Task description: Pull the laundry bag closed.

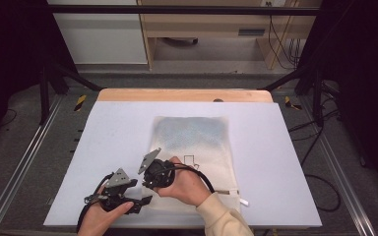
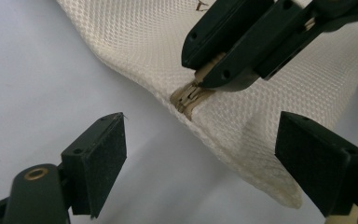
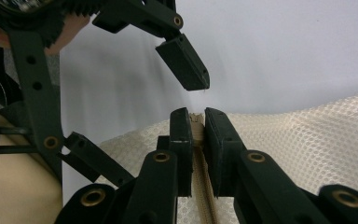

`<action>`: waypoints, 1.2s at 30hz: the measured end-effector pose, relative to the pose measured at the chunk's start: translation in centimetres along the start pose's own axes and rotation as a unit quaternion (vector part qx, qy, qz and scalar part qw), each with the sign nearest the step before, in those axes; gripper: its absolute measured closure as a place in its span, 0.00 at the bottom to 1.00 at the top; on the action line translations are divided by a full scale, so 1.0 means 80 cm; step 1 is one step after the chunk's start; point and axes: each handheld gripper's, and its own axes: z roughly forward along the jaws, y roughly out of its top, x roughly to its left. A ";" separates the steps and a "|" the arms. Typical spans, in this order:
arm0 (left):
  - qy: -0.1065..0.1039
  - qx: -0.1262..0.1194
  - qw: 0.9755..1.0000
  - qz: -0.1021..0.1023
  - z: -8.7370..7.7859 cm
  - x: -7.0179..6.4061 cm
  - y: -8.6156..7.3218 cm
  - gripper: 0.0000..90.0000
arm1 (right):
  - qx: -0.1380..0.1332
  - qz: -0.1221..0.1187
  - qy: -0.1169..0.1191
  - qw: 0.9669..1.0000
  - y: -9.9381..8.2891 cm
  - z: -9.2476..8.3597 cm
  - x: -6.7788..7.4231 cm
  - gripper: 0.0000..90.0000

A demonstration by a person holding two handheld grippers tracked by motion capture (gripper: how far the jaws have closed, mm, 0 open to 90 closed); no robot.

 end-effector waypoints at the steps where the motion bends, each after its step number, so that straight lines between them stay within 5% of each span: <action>1: -0.001 0.000 1.000 -0.001 0.001 0.000 0.000 0.19 | 0.002 0.000 -0.002 1.000 0.000 -0.001 0.000 0.91; 11: -0.019 0.004 1.000 0.007 0.007 0.000 0.002 0.33 | -0.008 0.001 -0.006 1.000 0.002 -0.007 -0.001 0.91; 19: -0.058 -0.005 0.998 -0.004 0.012 0.007 0.006 0.46 | -0.010 0.003 -0.009 1.000 0.002 -0.009 -0.002 0.91; 36: -0.093 -0.004 0.995 -0.022 0.028 0.017 0.009 0.53 | -0.011 0.001 -0.010 1.000 0.001 -0.008 -0.003 0.91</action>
